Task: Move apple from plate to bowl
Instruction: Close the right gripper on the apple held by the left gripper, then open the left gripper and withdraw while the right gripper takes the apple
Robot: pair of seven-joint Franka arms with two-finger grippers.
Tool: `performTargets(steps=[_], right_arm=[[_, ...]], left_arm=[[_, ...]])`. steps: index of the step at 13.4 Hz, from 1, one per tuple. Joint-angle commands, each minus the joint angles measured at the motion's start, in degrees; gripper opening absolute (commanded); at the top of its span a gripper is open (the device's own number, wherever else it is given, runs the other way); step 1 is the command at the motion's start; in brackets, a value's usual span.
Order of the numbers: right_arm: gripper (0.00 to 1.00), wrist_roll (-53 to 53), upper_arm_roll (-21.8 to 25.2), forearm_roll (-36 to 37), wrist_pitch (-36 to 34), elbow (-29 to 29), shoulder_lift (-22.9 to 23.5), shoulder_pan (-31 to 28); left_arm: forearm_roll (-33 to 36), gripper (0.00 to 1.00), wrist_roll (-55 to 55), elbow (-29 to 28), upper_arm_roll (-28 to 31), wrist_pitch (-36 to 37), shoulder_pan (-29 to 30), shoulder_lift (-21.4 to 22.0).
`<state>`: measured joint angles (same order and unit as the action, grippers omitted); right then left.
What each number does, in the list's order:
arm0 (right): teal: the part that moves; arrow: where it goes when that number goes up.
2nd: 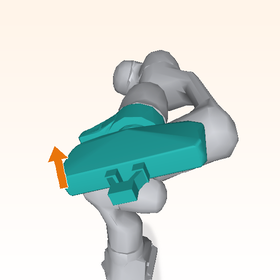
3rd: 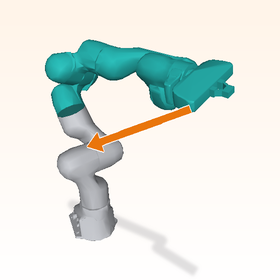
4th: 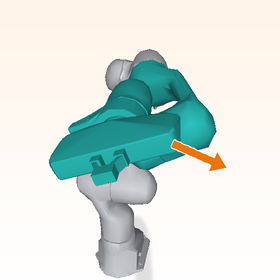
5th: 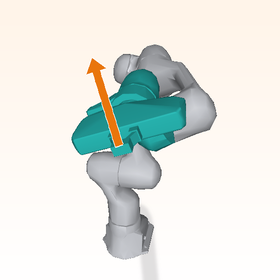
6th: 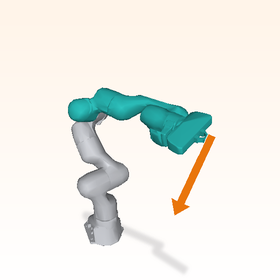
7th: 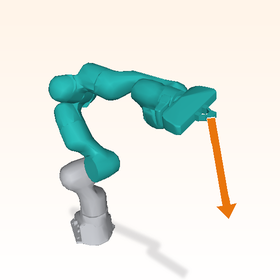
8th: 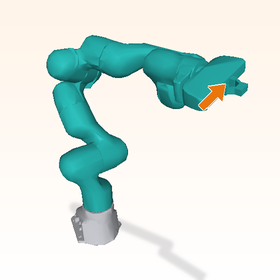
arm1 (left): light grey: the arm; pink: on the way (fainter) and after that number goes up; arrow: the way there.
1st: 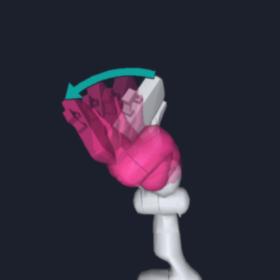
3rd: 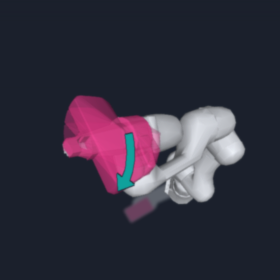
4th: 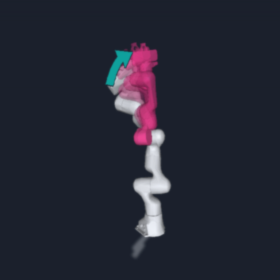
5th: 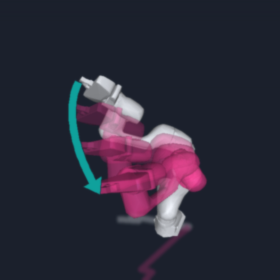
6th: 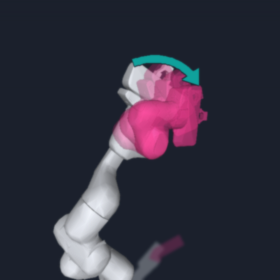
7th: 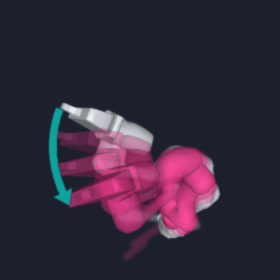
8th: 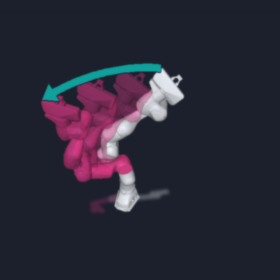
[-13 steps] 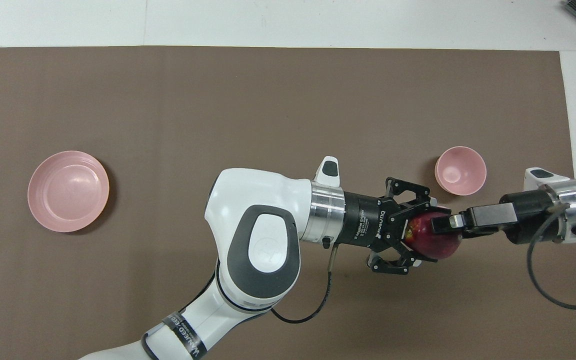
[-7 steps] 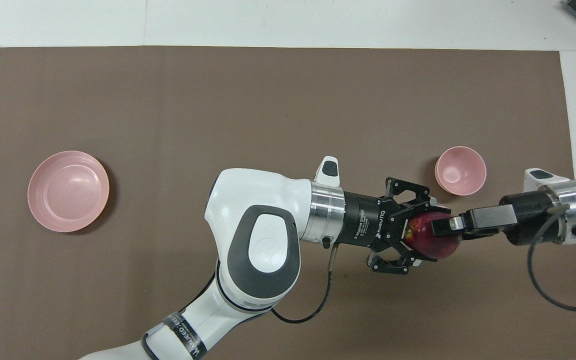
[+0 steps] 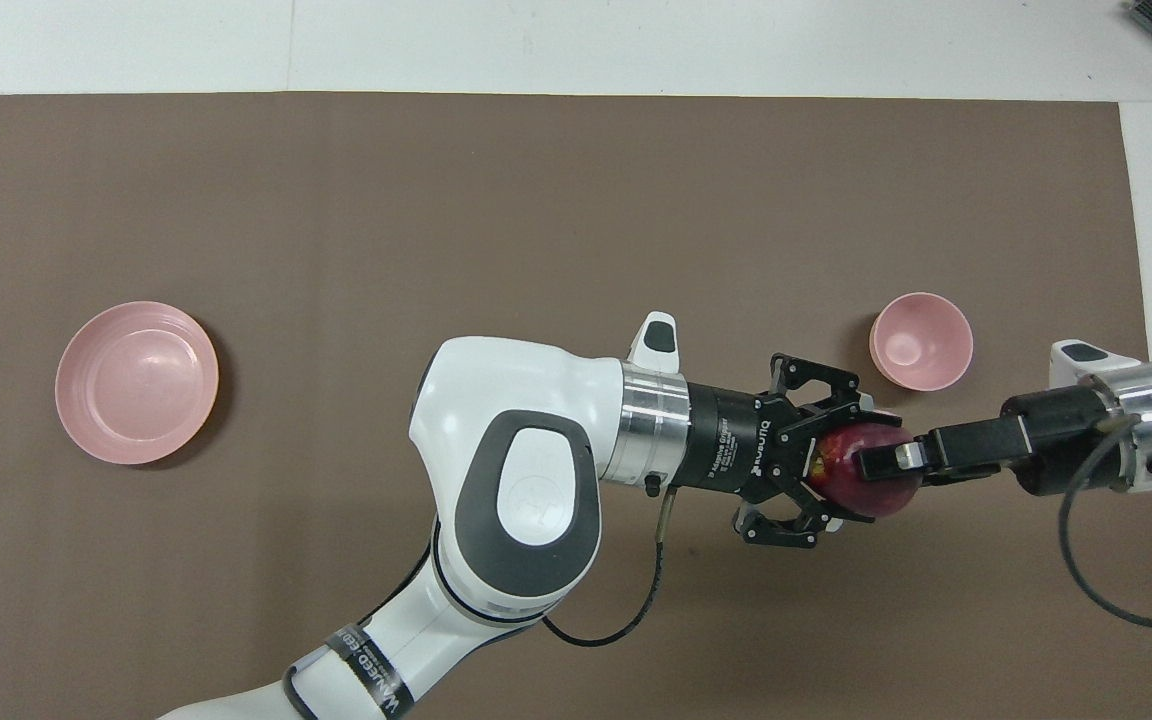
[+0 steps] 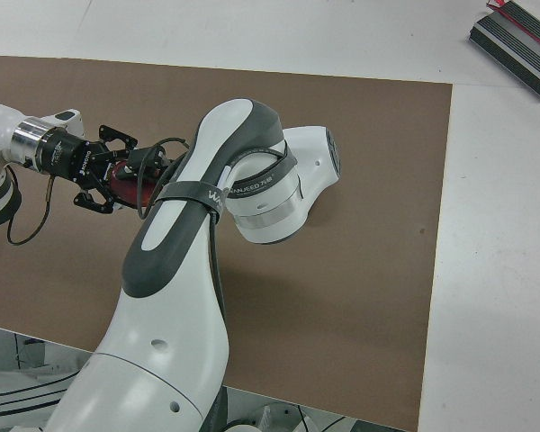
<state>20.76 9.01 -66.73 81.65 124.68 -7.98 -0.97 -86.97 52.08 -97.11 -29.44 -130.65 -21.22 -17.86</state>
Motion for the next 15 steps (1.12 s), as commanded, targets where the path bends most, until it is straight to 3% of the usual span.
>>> performTargets(steps=[1, 2, 3, 9, 15], right_arm=[[0.23, 0.2, -0.4, 0.9, -1.1, 0.4, -1.2, -0.5], [0.10, 0.1, -0.4, 1.0, -1.1, 0.3, -1.2, -0.5], [0.00, 0.0, -0.4, 1.2, -1.1, 0.2, -1.2, -0.5], [0.00, 0.4, -0.3, 5.7, -0.6, -2.3, 0.7, -0.9], [0.00, 6.2, -0.4, 24.5, 6.9, -10.3, 6.0, -0.4]], left_arm=[[-0.4, 0.00, 0.5, -0.1, 0.8, -1.1, -1.0, 0.4], [-0.1, 0.00, 0.5, -0.1, 0.8, -1.1, -1.0, 0.4], [-0.1, 0.99, 0.3, -0.1, 0.8, -1.2, -1.0, 0.4], [7.6, 1.00, 1.2, 0.3, 1.8, -0.2, 0.5, 1.2], [17.3, 1.00, 1.6, -0.8, 2.3, 1.5, 5.4, 1.1]])
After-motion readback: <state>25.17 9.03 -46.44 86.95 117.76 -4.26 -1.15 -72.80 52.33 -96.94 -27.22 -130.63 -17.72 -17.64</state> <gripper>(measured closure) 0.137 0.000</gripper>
